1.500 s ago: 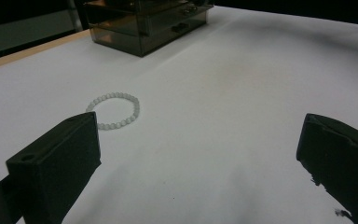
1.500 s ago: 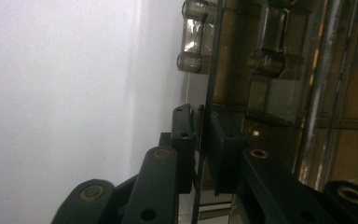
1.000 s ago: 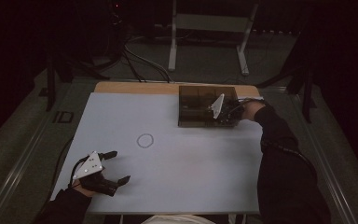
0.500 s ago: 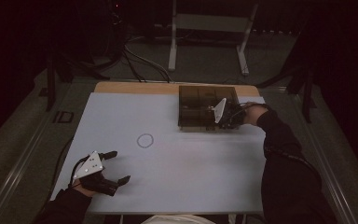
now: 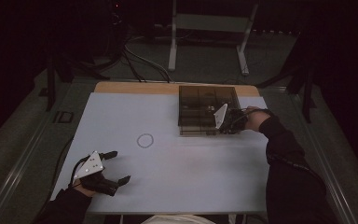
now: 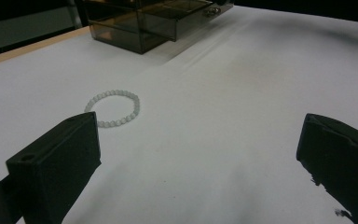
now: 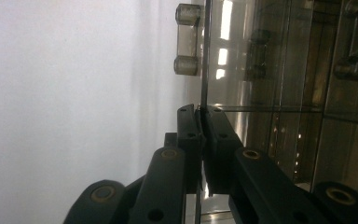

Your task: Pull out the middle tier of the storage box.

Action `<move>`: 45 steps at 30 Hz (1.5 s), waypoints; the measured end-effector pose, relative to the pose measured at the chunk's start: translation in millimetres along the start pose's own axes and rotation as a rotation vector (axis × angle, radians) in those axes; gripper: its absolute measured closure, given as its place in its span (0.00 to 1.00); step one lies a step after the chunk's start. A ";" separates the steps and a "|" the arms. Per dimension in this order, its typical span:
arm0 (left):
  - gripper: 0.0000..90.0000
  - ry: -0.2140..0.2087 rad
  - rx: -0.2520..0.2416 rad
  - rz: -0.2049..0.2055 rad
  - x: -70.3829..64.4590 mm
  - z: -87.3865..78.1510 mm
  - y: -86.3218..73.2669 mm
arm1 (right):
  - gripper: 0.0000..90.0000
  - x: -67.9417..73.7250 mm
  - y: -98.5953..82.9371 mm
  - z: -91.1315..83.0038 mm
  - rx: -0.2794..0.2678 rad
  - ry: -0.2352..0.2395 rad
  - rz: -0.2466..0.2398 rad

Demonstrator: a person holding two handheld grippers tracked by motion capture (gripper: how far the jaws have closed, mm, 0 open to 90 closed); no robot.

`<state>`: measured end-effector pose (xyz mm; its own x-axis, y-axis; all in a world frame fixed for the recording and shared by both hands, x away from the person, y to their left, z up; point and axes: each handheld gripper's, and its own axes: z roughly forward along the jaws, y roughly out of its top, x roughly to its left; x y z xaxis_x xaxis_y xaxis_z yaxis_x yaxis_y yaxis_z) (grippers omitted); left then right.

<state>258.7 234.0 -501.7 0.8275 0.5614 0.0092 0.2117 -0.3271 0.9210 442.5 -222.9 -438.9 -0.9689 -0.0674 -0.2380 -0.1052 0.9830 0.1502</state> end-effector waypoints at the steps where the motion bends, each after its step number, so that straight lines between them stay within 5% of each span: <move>1: 0.01 0.000 0.000 0.001 -0.1 0.0 0.0 | 0.97 0.7 0.6 -0.3 0.001 -0.002 0.001; 31: 0.01 -0.015 -0.006 -0.004 -0.2 -0.1 0.2 | 0.96 3.9 -2.5 3.4 -0.032 0.005 0.022; 40: 0.01 -0.016 -0.013 -0.009 0.4 -0.5 0.2 | 0.79 -0.4 -2.0 -11.4 -0.109 -0.011 0.179; 45: 0.01 -0.016 -0.014 -0.009 0.3 -0.6 0.3 | 0.68 -0.9 -2.7 -24.4 -0.171 -0.067 0.339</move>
<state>258.7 234.5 -501.2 0.8338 0.5520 -0.0052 0.2118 -0.3112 0.9264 438.1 -229.7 -415.6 -0.9391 0.2732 -0.2086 0.1771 0.9047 0.3876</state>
